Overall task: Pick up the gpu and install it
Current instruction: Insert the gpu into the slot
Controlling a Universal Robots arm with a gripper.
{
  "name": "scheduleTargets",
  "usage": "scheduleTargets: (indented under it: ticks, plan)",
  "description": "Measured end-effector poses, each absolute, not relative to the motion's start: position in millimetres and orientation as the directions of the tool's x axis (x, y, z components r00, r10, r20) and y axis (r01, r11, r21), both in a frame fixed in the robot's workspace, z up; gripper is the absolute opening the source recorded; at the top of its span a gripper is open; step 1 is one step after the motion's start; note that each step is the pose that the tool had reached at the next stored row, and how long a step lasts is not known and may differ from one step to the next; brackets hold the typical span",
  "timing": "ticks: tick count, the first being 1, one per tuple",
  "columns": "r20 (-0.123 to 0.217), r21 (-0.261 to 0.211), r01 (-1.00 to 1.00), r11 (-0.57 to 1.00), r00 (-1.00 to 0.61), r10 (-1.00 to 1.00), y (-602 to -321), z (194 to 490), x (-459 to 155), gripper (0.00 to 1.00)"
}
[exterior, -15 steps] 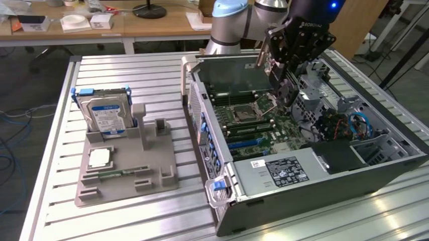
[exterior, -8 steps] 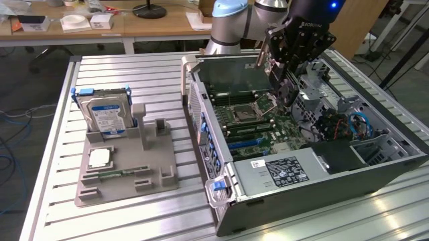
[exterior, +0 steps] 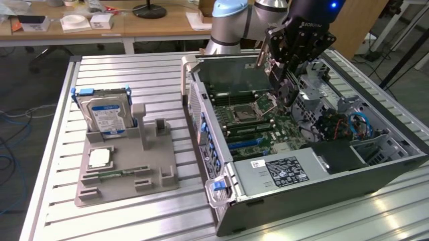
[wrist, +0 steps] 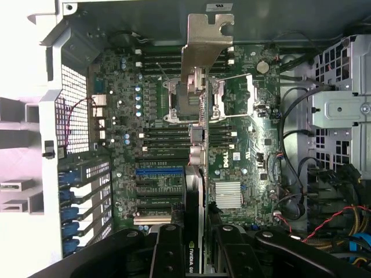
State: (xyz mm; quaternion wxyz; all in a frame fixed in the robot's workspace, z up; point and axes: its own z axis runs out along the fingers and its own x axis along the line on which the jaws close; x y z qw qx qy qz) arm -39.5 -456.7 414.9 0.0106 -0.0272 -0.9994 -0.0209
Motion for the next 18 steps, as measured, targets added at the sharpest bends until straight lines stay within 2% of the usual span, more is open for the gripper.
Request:
scheduleTargets:
  ticks: [8, 18]
  plan:
    - [0.022, 0.041, 0.033, 0.999, -0.999, 0.033, -456.7, 414.9, -39.6, 0.26]
    - [0.022, 0.041, -0.100, 0.994, -0.995, -0.101, -456.7, 414.8, -39.4, 0.26]
